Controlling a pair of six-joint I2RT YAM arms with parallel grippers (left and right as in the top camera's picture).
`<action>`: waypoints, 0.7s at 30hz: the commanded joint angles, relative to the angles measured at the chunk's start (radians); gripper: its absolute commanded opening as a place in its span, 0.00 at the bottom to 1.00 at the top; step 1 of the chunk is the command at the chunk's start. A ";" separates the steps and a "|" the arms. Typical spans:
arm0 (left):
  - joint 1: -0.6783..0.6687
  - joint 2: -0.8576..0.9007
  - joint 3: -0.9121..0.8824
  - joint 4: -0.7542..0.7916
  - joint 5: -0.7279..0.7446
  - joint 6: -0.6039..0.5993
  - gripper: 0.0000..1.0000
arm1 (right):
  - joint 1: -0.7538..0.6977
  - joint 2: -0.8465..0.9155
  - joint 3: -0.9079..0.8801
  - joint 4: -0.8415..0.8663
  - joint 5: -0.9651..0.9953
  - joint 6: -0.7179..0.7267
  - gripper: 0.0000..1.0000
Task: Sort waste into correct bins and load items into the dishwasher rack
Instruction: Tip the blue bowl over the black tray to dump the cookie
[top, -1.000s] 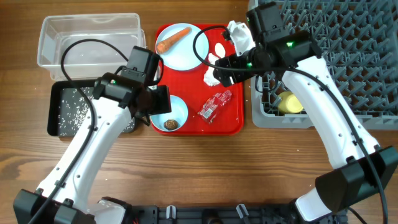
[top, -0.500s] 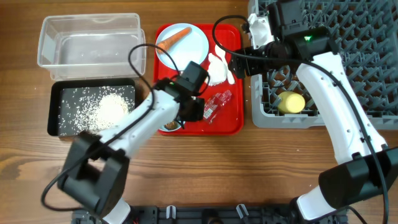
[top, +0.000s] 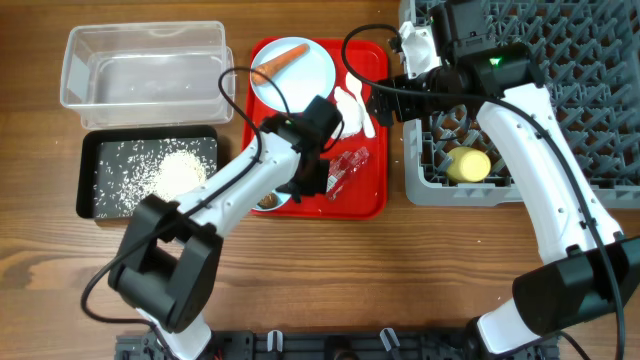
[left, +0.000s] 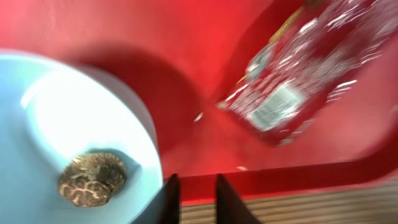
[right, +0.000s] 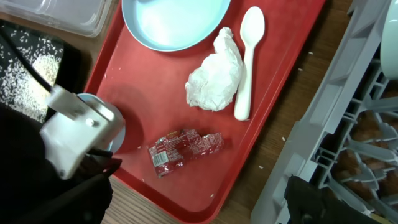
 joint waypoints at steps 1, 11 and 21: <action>0.000 -0.065 0.041 -0.005 -0.018 0.024 0.28 | 0.001 -0.003 -0.001 0.005 -0.010 0.002 0.94; 0.003 0.021 -0.140 0.216 -0.122 0.019 0.36 | 0.001 -0.003 -0.001 -0.009 -0.010 0.000 0.94; 0.003 -0.011 -0.108 0.211 -0.122 0.019 0.04 | 0.001 -0.003 -0.001 -0.006 0.009 0.000 0.95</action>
